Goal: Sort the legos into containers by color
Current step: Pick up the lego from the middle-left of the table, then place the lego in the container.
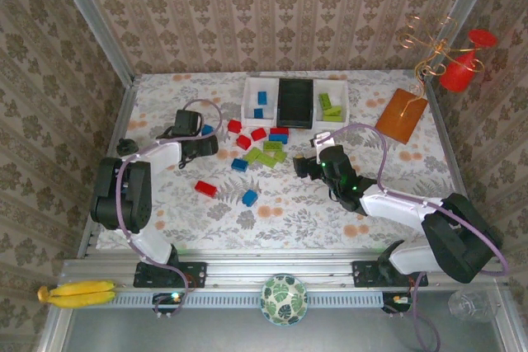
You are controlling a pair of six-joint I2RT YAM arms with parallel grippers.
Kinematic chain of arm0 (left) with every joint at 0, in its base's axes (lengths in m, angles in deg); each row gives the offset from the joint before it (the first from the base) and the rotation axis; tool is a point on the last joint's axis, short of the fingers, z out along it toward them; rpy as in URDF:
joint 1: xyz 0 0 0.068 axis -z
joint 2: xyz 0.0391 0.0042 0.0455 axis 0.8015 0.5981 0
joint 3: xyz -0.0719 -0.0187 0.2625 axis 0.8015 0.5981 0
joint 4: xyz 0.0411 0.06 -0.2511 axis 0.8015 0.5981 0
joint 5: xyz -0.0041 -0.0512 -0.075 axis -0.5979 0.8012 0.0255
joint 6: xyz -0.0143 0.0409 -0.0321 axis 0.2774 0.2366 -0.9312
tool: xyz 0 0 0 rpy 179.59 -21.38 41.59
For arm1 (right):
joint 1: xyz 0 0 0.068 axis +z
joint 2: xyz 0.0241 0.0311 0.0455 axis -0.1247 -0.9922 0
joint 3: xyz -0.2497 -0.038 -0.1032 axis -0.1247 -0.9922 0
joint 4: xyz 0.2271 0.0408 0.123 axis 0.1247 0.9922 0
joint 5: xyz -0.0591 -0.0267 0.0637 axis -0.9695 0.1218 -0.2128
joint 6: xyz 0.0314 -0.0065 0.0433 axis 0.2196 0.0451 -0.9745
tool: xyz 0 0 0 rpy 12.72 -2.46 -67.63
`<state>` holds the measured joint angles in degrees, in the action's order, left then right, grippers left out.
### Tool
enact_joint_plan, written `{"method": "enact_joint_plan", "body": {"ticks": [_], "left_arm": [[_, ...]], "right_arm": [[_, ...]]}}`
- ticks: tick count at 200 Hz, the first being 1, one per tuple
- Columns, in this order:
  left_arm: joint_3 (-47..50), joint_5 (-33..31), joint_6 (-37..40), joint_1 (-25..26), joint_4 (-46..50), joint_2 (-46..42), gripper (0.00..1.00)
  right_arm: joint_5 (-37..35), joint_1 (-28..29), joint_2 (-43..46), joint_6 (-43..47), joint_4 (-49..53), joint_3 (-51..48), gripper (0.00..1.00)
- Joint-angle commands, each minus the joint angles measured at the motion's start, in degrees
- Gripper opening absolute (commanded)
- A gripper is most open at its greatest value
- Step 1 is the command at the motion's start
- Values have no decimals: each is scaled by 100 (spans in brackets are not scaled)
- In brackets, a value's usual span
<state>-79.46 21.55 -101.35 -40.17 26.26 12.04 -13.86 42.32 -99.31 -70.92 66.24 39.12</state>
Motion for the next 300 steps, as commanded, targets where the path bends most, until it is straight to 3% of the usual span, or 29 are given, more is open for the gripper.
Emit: {"method": "enact_joint_plan", "body": {"ticks": [1,93,135,161,202,235,300], "left_arm": [[-1,182,-161,44,-25,61,64],[-706,17,-28,82,6,867,54],[-921,-226,137,190,137,1073,42],[-900,-405,180,320,145,897,32],[-832,-347,321,933,-350,136,30],[-1554,-213,391,1178,-425,449,29],[-3649,-309,665,1448,-330,2038,29]], "right_arm": [[-54,52,-26,-60,23,201,95],[-43,45,-25,-87,32,210,95],[-64,46,18,-70,86,220,95],[-121,46,115,-36,111,187,95],[-162,44,123,-50,86,176,95],[-199,44,159,-60,78,150,95],[-208,44,214,-44,155,163,95]]}}
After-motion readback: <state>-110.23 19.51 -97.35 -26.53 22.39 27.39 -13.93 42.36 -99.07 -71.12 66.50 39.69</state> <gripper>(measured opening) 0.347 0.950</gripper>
